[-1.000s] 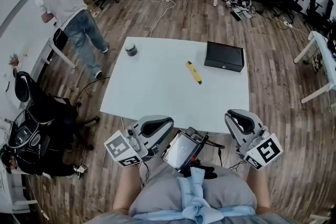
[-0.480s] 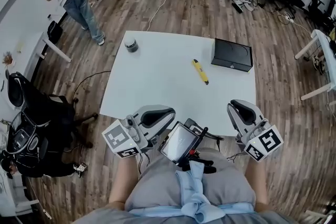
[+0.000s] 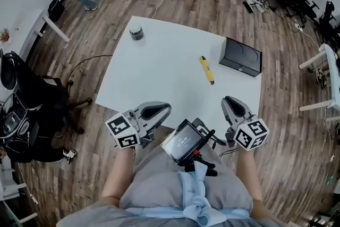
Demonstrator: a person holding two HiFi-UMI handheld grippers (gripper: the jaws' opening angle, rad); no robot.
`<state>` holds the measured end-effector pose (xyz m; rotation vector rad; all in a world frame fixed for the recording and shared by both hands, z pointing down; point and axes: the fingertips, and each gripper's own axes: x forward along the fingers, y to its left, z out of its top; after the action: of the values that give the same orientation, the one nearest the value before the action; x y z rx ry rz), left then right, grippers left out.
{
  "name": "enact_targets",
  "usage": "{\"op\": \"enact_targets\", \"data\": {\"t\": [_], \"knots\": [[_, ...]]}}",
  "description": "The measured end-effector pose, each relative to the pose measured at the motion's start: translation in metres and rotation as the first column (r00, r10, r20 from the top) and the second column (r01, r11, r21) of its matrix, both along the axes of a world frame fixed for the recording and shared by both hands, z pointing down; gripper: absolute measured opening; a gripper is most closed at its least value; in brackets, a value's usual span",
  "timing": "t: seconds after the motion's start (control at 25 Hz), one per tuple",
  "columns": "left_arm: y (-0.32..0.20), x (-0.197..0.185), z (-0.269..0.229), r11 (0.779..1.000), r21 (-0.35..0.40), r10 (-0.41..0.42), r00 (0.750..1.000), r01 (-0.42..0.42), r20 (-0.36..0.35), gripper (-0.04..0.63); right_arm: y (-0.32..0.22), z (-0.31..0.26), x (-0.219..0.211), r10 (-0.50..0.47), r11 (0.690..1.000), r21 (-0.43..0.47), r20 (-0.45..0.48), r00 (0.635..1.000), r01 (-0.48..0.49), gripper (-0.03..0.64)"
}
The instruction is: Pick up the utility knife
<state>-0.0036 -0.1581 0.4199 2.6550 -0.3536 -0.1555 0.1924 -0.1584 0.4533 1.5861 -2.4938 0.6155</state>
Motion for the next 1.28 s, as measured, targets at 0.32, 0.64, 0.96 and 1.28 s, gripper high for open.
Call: {"op": "enact_targets", "data": {"t": [0.32, 0.64, 0.96, 1.28], "knots": [[-0.016, 0.018, 0.027, 0.994, -0.109, -0.018, 1.0, 0.019, 0.008, 0.02, -0.038, 0.074, 0.008, -0.039, 0.989, -0.141, -0.025, 0.999, 0.035, 0.076], [-0.026, 0.021, 0.036, 0.987, -0.157, -0.029, 0.999, 0.032, 0.017, 0.02, -0.074, 0.129, 0.015, -0.046, 0.966, -0.26, -0.14, 0.989, 0.008, 0.118], [-0.031, 0.02, 0.05, 0.974, -0.216, -0.052, 0.998, 0.06, 0.042, 0.02, -0.11, 0.167, 0.024, -0.042, 0.938, -0.345, -0.179, 0.983, -0.023, 0.121], [-0.037, 0.019, 0.067, 0.959, -0.269, -0.078, 0.995, 0.091, 0.057, 0.02, -0.143, 0.189, 0.031, -0.041, 0.922, -0.386, -0.2, 0.979, -0.041, 0.123]]}}
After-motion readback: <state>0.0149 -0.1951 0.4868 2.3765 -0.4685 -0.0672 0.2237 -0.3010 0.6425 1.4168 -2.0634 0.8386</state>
